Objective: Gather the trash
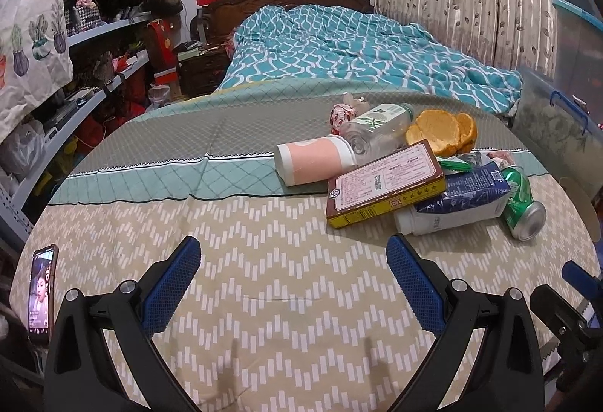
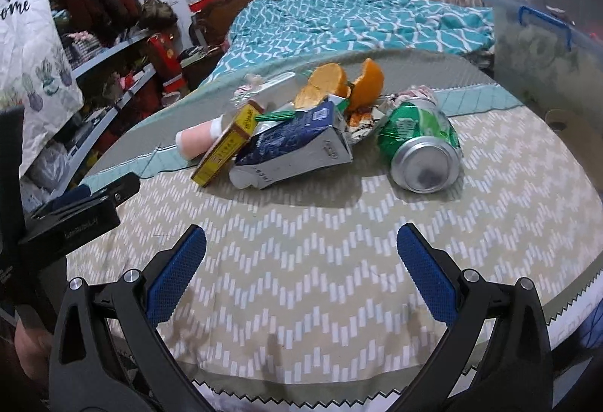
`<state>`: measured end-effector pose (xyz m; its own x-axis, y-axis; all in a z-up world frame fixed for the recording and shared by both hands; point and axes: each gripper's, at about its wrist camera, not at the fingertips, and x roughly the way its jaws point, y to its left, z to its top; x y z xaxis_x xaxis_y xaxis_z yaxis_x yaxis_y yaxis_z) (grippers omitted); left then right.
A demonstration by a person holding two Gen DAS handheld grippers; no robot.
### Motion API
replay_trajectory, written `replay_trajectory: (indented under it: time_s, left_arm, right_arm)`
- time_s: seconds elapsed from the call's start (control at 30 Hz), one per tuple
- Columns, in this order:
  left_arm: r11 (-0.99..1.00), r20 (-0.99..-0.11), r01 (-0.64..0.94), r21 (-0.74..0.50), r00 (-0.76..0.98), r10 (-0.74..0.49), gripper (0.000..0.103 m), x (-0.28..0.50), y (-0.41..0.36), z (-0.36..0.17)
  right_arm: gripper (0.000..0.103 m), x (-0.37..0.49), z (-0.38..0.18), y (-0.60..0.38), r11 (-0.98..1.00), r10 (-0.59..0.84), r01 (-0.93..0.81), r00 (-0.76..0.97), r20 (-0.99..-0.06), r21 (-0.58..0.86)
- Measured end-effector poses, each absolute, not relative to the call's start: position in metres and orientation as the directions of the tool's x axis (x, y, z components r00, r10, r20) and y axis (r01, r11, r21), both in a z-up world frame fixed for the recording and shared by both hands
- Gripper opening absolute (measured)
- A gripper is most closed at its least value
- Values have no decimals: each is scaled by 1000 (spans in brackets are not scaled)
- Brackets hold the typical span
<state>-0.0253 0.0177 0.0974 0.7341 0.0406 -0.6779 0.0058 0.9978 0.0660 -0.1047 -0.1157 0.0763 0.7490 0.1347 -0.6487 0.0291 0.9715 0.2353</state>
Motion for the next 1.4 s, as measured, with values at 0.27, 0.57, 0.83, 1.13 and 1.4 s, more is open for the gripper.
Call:
replay_trajectory:
  time_s: [0.27, 0.57, 0.83, 1.13, 1.4]
  left_arm:
    - [998, -692, 14, 66, 721, 36, 94, -24, 18, 93]
    - [998, -694, 23, 53, 719, 20, 94, -20, 21, 84]
    - [998, -706, 50, 28, 708, -16, 94, -15, 32, 67]
    - [991, -746, 85, -106, 653, -135, 94, -7, 50, 54]
    - [920, -745, 92, -382, 558, -365, 94, 4, 90, 43]
  right_arm:
    - [100, -104, 73, -117, 970, 141, 29, 739, -659, 240]
    - [100, -101, 71, -116, 970, 164, 3, 735, -658, 244]
    - [41, -55, 73, -131, 965, 225, -74, 724, -652, 250]
    - [39, 74, 102, -103, 946, 323, -197, 641, -696, 257]
    - [39, 50, 71, -49, 824, 539, -443, 415, -733, 354]
